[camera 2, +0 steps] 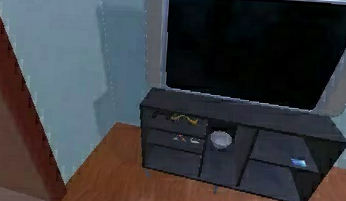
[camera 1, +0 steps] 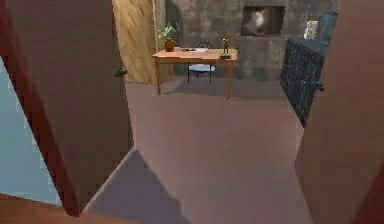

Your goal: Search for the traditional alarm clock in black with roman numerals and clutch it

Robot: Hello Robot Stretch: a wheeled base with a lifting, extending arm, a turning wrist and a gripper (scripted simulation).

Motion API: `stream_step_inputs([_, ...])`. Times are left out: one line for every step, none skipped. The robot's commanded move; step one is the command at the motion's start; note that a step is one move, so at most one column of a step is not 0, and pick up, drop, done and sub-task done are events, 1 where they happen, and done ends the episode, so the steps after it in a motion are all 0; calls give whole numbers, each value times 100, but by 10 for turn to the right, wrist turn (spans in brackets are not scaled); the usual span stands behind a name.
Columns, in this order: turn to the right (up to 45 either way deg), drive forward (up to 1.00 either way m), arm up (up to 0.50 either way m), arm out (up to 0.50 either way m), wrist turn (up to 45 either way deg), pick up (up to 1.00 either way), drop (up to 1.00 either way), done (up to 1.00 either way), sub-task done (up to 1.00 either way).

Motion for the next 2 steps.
stream_step_inputs([0, 100, 0, 0, 0, 0, 0, 0, 0])
stream_step_inputs([0, 90, 0, 0, 0, 0, 0, 0, 0])
